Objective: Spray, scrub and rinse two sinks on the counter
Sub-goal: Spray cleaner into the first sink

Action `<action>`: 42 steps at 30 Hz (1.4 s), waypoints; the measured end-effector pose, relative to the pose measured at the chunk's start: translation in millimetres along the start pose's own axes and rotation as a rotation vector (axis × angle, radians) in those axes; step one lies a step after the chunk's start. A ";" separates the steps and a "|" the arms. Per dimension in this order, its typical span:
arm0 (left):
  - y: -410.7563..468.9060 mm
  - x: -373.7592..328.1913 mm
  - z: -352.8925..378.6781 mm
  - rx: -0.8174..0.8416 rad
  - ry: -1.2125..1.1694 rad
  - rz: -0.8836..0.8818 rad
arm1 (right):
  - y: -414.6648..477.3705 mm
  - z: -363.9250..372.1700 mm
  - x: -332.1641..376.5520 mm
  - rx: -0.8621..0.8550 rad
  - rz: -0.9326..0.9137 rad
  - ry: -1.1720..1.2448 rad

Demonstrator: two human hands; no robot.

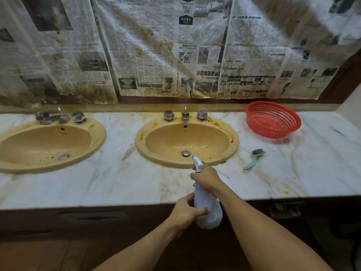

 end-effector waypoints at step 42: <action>98.1 -24.2 95.6 0.131 0.128 -0.060 | 56.6 -115.3 -53.5 -0.150 0.135 0.062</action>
Point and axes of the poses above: each hand's wrist, its own y-axis towards the middle knuckle, its own z-axis out of the palm, x = y × z, the point moved 2 cm from there along y, towards the middle knuckle, and after that the axes turned 10 degrees about z, right-handed, at the moved point
